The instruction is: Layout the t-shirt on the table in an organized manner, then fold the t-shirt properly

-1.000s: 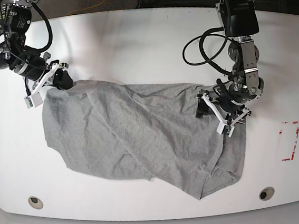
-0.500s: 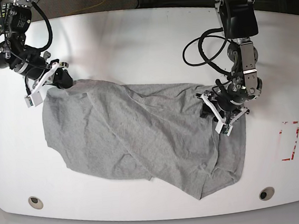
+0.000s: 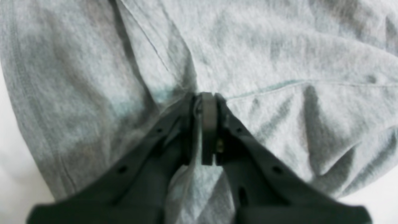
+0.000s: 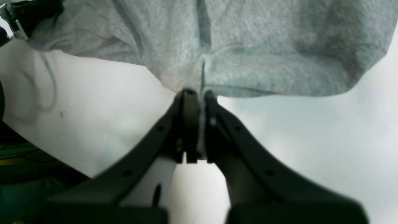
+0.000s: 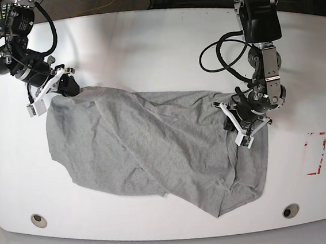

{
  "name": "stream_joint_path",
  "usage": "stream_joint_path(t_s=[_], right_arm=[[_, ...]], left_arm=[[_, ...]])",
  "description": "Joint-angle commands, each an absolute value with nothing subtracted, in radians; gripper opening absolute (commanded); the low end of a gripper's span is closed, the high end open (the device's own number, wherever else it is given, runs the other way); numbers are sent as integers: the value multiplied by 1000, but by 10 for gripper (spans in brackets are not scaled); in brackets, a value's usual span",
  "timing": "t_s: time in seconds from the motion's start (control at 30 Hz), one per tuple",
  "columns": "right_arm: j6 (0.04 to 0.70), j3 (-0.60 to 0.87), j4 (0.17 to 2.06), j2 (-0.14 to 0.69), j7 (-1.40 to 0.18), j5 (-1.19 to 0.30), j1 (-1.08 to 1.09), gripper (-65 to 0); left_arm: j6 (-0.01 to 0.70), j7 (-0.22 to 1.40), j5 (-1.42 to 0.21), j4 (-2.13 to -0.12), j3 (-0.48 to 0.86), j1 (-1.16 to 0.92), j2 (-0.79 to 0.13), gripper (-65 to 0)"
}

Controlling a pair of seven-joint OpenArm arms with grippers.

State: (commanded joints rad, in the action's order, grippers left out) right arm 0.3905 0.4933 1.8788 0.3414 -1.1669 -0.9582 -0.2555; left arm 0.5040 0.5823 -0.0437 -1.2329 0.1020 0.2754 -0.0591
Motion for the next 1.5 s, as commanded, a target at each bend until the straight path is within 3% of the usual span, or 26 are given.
stream_joint_path(t_s=[0.27, 0.6, 1.23, 1.5], right_arm=[[390, 519, 1879, 340, -1167, -958, -254, -650], [390, 530, 1879, 346, -1167, -958, -248, -650], [390, 530, 1879, 340, -1167, -958, -248, -650], [390, 530, 1879, 340, -1167, -958, -248, -650]], left_arm=[[509, 595, -45, -1357, 104, 272, -82, -616], [510, 723, -48, -1527, 104, 271, -104, -616], [515, 843, -50, -1779, 162, 97, -119, -616], [633, 935, -45, -1853, 298, 35, -124, -618]])
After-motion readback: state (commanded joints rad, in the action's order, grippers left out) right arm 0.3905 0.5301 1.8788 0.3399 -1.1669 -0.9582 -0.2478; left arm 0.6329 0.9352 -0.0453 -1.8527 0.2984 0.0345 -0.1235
